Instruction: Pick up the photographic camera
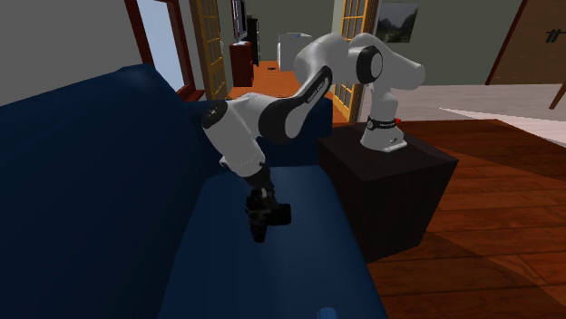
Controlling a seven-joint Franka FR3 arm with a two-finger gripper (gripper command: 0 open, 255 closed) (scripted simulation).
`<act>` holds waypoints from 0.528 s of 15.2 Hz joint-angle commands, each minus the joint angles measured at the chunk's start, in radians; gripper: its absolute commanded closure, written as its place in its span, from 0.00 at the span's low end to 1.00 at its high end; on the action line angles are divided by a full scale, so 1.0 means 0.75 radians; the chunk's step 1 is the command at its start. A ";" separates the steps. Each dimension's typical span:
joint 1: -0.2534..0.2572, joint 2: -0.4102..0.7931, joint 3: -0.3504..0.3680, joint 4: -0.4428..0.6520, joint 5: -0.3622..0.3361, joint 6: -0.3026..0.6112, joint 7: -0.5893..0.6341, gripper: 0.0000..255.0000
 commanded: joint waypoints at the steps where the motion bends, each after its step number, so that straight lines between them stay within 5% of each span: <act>1: -0.003 -0.027 0.002 -0.013 0.001 -0.013 0.000 1.00; 8: -0.003 -0.082 0.006 0.013 0.006 -0.094 0.000 1.00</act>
